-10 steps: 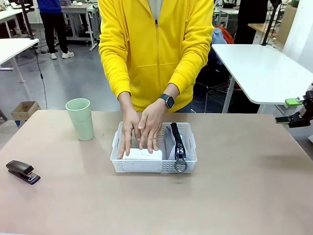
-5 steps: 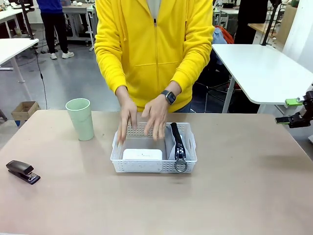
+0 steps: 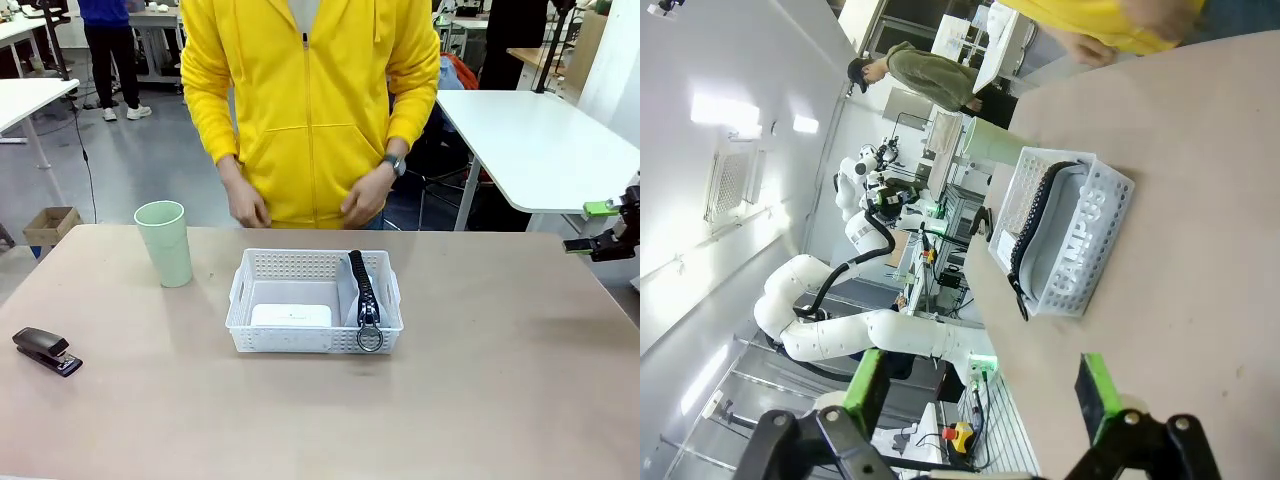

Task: Efficiently arrange items inside the basket to fit them all.
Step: Pick up the Stapler and place it inside the Organizing basket.

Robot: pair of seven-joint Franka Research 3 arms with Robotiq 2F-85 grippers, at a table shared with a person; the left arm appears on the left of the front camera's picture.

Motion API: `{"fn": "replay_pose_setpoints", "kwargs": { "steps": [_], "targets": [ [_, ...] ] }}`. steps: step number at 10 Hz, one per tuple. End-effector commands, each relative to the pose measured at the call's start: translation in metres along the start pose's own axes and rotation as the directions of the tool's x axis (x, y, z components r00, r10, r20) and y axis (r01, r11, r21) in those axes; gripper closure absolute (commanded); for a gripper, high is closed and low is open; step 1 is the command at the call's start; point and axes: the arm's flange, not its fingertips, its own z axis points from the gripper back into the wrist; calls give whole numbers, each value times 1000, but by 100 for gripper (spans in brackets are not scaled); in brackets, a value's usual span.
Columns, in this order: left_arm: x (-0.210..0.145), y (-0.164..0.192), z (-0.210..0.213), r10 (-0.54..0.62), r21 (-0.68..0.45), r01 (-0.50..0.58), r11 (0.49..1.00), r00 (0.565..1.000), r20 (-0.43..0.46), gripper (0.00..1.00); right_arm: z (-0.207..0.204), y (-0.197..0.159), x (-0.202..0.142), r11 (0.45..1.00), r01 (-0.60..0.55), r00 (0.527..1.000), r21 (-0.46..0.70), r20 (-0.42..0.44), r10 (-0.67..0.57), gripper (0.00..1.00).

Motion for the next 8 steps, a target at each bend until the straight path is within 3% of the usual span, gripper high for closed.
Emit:
{"fn": "replay_pose_setpoints", "kwargs": {
  "steps": [1,2,3,4,5,6,8],
  "targets": [
    [-16,-15,-19,-142,200,189,961,963,-229,0,0,5,-1,1000,20,1000,2,-13,-20,0],
    [-23,-17,-31,-130,263,239,935,919,-373,0,0,5,-1,1000,20,1000,2,-13,-20,0],
    [-28,-15,-44,-98,424,338,840,863,-495,0,0,5,-1,1000,20,1000,2,-13,-20,0],
    [-32,-17,-51,-103,469,439,766,804,-585,0,0,5,-1,1000,20,1000,2,-13,-20,0],
    [-35,-19,-60,-90,510,514,690,759,-645,0,0,5,-1,1000,20,1000,2,-13,-20,0],
    [-38,-19,-71,-62,531,550,644,730,-681,0,0,5,-1,1000,20,1000,2,-13,-20,0],
    [-46,-9,-93,-4,537,606,587,665,-747,0,0,5,-1,1000,20,1000,2,-13,-20,0]
  ]
}}
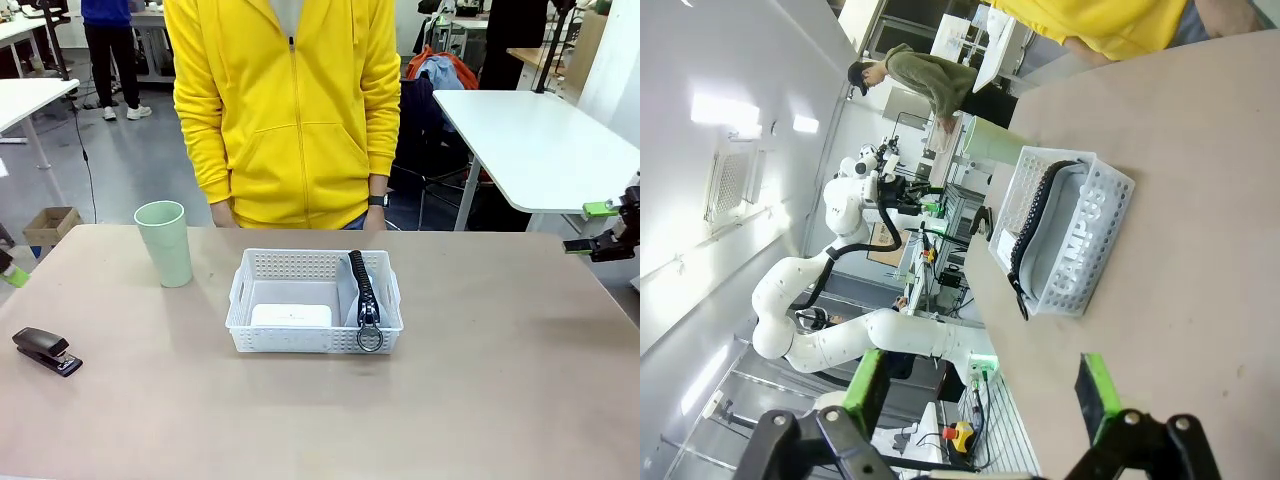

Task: Efficiently arrange items inside the basket to fit them all.
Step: Pick up the Stapler and place it inside the Organizing basket.

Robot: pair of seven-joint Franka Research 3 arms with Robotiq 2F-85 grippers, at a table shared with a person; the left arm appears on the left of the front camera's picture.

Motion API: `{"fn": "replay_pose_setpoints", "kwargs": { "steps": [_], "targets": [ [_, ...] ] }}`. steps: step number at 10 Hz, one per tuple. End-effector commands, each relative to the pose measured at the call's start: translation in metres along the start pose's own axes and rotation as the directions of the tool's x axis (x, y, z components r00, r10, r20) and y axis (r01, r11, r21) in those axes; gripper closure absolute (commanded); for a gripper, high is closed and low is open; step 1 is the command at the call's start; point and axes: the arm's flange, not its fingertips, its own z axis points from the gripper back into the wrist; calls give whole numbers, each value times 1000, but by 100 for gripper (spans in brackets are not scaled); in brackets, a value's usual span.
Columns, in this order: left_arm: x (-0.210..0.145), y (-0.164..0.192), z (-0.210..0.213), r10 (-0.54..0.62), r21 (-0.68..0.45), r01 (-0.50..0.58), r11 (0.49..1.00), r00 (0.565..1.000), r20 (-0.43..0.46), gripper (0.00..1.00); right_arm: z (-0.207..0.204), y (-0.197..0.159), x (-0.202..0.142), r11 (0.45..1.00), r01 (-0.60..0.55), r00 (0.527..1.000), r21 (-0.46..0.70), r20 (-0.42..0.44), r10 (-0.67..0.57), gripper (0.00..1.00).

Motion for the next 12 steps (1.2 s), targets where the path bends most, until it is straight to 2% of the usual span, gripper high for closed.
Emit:
{"fn": "replay_pose_setpoints", "kwargs": {
  "steps": [1,2,3,4,10,11,12],
  "targets": [
    [-40,-48,-48,-10,17,12,1000,993,-118,0,1,5,-1,1000,19,1000,1,-12,-19,0],
    [-37,-49,-51,2,22,0,1000,994,-111,0,1,5,-1,1000,19,1000,1,-12,-19,0],
    [-32,-47,-51,72,23,-70,997,995,-73,0,1,5,-1,1000,19,1000,1,-12,-19,0],
    [12,-13,-25,-21,4,21,1000,995,-95,0,1,5,-1,1000,19,1000,1,-12,-19,0],
    [15,-16,-29,-5,5,5,1000,995,-101,0,1,5,-1,1000,19,1000,1,-12,-19,0],
    [11,-22,-34,-194,-57,187,981,966,-169,0,1,5,-1,1000,19,1000,1,-12,-19,0],
    [5,-24,-39,-372,-117,355,928,909,-188,0,1,5,-1,1000,19,1000,1,-12,-19,0]
  ]
}}
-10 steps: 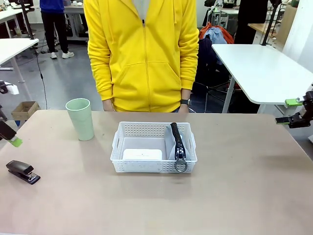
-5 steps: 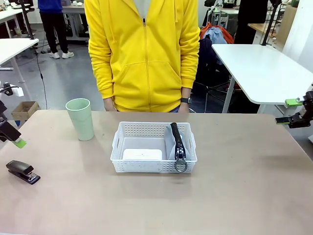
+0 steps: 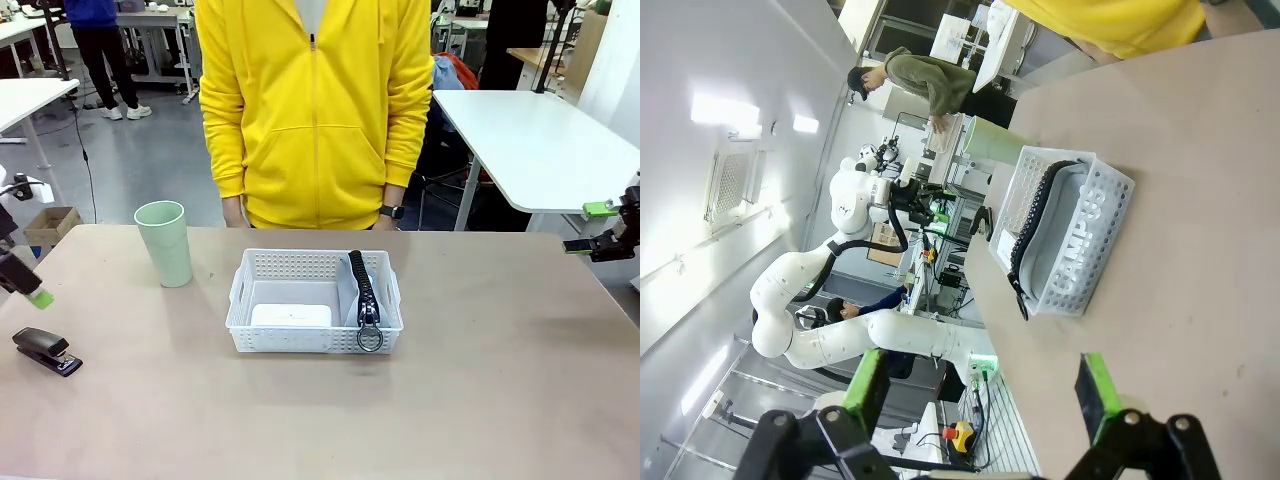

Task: Efficiently arrange items inside the basket to fit them all.
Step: Pick up the Stapler and place it inside the Organizing basket.

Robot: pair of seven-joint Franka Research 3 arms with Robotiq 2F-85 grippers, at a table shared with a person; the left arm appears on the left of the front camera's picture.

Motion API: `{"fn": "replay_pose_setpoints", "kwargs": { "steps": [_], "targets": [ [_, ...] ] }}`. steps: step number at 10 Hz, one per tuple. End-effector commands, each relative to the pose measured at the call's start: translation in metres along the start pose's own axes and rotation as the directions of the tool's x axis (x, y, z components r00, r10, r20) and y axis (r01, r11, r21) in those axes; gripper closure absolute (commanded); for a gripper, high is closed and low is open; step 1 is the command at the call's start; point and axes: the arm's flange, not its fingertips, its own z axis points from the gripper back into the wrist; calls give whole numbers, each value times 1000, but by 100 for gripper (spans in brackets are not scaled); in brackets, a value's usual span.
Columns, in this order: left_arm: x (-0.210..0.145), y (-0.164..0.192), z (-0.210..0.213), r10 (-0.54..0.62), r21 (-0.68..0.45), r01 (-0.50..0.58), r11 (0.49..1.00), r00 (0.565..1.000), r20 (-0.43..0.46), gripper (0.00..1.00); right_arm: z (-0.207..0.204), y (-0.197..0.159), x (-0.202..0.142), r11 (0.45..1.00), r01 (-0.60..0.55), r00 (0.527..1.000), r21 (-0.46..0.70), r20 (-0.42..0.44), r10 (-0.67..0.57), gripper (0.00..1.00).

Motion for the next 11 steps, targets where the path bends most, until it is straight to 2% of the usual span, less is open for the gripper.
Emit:
{"fn": "replay_pose_setpoints", "kwargs": {
  "steps": [1,2,3,4,6,7,8,9,10,11],
  "targets": [
    [-18,-1,-4,-402,-106,395,912,914,-53,0,1,5,-1,1000,19,1000,1,-11,-19,0],
    [-28,3,-9,-618,-132,607,783,785,-52,0,1,5,-1,1000,19,1000,1,-11,-19,0],
    [-33,7,-12,-738,-209,719,662,674,-18,0,1,5,-1,1000,19,1000,1,-11,-19,0],
    [-37,11,-17,-819,-263,791,552,574,8,0,1,5,-1,1000,19,1000,1,-11,-19,0],
    [-42,14,-34,-925,-295,882,367,380,-14,0,1,5,-1,1000,19,1000,1,-11,-19,0],
    [-41,11,-42,-953,-297,908,295,300,-28,0,1,5,-1,1000,19,1000,1,-11,-19,0],
    [-38,11,-47,-954,-284,913,293,299,-25,0,1,5,-1,1000,19,1000,1,-11,-19,0],
    [-34,11,-50,-931,-240,902,358,364,-23,0,1,5,-1,1000,19,1000,1,-11,-19,0],
    [-32,10,-43,-941,-312,893,326,337,-19,0,1,5,-1,1000,19,1000,1,-11,-19,0],
    [-32,10,-43,-941,-312,893,326,337,-19,0,1,5,-1,1000,19,1000,1,-11,-19,0]
  ]
}}
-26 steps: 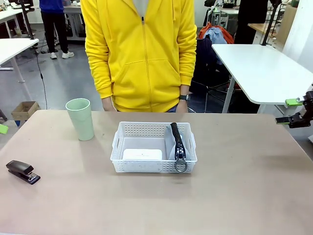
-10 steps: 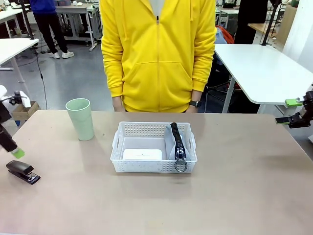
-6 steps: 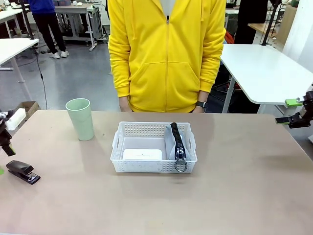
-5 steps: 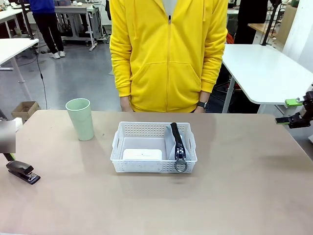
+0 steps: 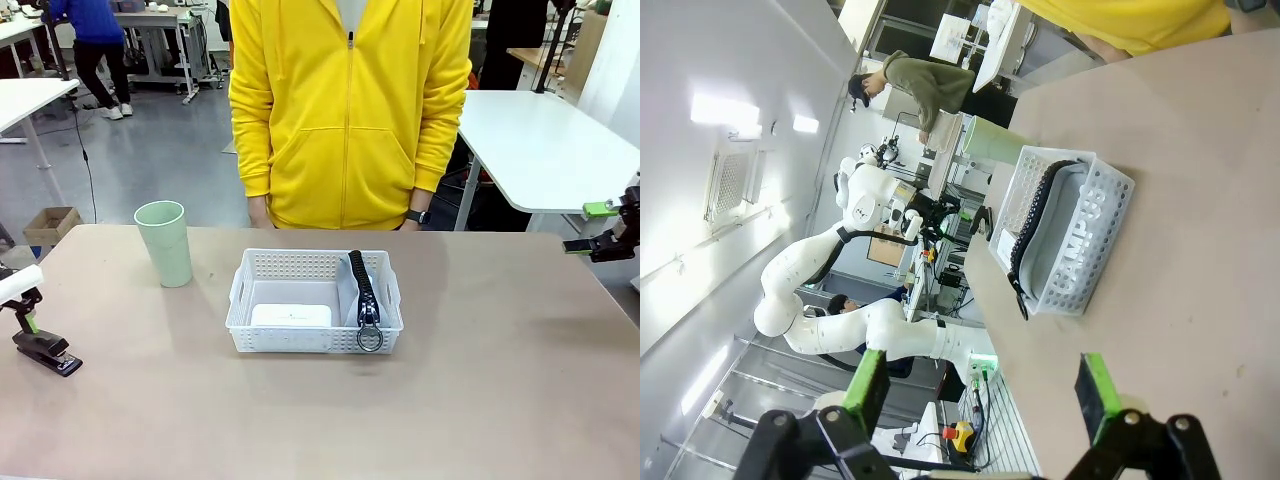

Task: Efficiently arrange items inside the basket to fit them all.
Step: Pick up the Stapler and place it inside the Organizing basket.

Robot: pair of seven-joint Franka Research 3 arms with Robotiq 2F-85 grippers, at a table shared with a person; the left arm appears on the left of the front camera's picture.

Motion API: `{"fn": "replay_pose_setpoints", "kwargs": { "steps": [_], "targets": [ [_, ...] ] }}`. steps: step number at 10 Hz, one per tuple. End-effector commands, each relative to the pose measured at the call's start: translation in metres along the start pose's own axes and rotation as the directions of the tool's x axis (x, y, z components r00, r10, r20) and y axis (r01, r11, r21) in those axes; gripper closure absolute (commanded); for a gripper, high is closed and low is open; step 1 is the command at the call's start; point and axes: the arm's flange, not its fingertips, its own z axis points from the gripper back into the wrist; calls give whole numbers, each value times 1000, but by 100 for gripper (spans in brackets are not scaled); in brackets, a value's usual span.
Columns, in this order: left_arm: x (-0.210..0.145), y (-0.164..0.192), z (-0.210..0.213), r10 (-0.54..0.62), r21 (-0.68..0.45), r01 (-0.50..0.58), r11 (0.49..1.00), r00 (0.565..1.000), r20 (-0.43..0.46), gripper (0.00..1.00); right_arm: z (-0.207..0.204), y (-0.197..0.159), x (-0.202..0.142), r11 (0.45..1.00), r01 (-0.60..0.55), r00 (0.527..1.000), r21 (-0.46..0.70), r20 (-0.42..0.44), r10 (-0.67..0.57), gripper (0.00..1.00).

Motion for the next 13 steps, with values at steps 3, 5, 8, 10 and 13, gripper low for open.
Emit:
{"fn": "replay_pose_setpoints", "kwargs": {
  "steps": [3,5,8,10,13],
  "targets": [
    [-1,-5,1,13,-14,-13,1000,1000,9,0,1,5,-1,1000,18,1000,1,-11,-18,0],
    [2,2,-2,-91,120,93,988,996,-21,0,1,5,-1,1000,18,1000,1,-11,-18,0],
    [-6,17,-8,-274,213,285,935,958,-78,0,1,5,-1,1000,18,1000,1,-11,-18,0],
    [-11,21,-14,-314,172,327,929,944,-101,0,1,5,-1,1000,18,1000,1,-11,-18,0],
    [-7,26,-26,-319,158,337,928,939,-125,0,1,5,-1,1000,18,1000,1,-11,-18,0]
  ]
}}
